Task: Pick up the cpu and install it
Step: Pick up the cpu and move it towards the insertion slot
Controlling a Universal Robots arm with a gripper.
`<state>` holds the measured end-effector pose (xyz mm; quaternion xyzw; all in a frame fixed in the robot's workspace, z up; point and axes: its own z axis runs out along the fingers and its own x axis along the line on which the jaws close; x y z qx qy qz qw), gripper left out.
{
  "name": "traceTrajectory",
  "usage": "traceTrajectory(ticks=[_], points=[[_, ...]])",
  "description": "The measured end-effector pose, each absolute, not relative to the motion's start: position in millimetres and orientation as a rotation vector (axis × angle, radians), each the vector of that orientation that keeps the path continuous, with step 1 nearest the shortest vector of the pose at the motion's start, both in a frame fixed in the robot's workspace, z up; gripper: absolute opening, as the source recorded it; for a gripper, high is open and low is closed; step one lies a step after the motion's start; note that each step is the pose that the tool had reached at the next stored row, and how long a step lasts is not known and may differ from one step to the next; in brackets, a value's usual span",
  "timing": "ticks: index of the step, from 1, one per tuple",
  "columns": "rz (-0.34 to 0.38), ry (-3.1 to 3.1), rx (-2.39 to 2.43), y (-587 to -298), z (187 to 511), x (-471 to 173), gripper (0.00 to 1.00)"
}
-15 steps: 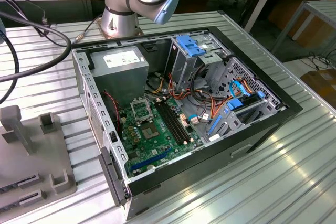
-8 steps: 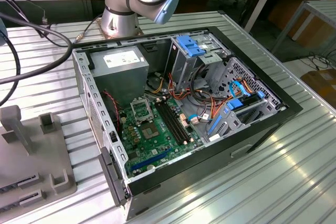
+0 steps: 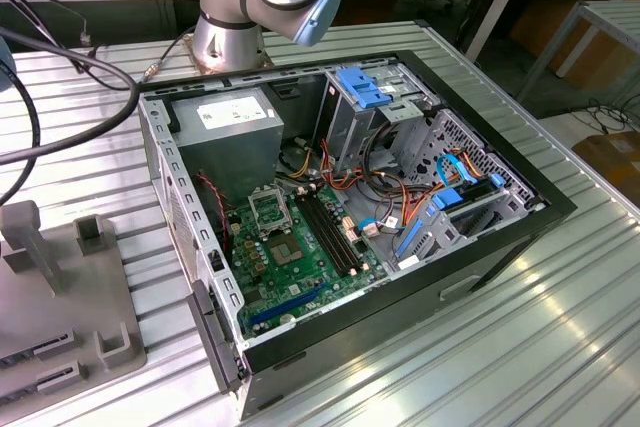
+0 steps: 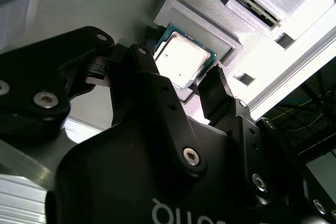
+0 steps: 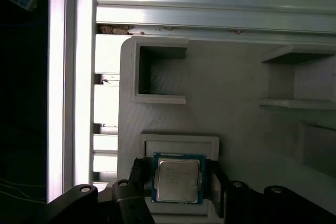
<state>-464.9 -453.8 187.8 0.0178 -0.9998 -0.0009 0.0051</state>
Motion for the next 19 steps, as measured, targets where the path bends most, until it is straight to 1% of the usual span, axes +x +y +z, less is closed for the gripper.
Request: traceTrajectory(ticks=[19], points=[[-0.003, -3.131, 0.055, -453.6, 190.1, -463.9, 0.60]])
